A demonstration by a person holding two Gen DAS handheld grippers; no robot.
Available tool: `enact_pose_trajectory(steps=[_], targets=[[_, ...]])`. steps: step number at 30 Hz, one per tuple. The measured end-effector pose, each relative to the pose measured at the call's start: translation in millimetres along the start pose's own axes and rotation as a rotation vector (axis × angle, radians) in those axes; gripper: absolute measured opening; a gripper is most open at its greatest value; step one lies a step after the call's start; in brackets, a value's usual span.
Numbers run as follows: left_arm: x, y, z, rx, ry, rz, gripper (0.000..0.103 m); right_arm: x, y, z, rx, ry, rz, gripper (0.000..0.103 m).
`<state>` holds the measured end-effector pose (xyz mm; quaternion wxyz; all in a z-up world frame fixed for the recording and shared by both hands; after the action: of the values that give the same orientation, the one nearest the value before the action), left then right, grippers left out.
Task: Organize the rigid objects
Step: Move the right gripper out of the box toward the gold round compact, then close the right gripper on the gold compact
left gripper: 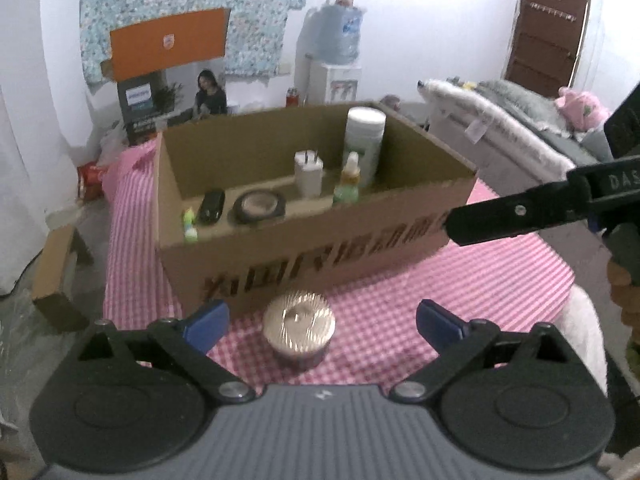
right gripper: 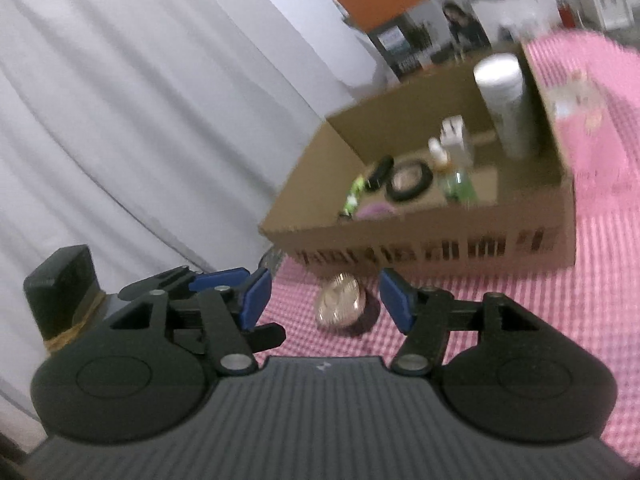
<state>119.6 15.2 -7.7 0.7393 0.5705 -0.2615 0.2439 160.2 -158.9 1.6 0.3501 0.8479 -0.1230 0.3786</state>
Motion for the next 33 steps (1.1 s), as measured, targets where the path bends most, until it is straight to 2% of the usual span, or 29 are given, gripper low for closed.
enact_pose_trajectory(steps=[4,7,11,15,20,25,30,33], targets=[[-12,-12,-5,0.010,-0.007,-0.014,0.101,-14,-23,7,-0.002,-0.036,-0.040,0.060],[-20,-25,-7,0.044,-0.039,-0.025,0.101,-21,-37,8,0.007,-0.047,-0.069,0.060],[-26,-44,-9,0.090,-0.084,-0.031,0.101,-22,-61,9,0.019,-0.052,-0.105,0.059],[-26,-61,-11,0.093,-0.090,-0.031,0.100,-23,-88,12,0.025,-0.052,-0.138,0.056],[-29,-80,-14,0.097,-0.084,-0.052,0.089,-24,-115,16,0.013,-0.044,-0.177,0.047],[-30,-89,-19,0.089,-0.038,-0.078,0.067,-28,-129,19,0.036,-0.047,-0.209,0.036],[-27,-94,-25,0.103,-0.001,-0.072,0.058,-30,-134,18,0.081,-0.059,-0.203,0.031],[-24,-95,-26,0.100,0.025,-0.067,0.057,-29,-135,16,0.087,-0.049,-0.199,0.031]])
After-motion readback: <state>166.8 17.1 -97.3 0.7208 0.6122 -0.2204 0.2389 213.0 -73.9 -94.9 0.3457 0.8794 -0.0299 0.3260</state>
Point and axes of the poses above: each gripper's, at about its wrist camera, not at the fingertips, and y roughly against the way its jaws point, z to its right, x to its top, the point moved 9 cm from there along -y, roughly the way its jaws point, and after that the axes turned 15 degrees about y, right-handed, at the moved point
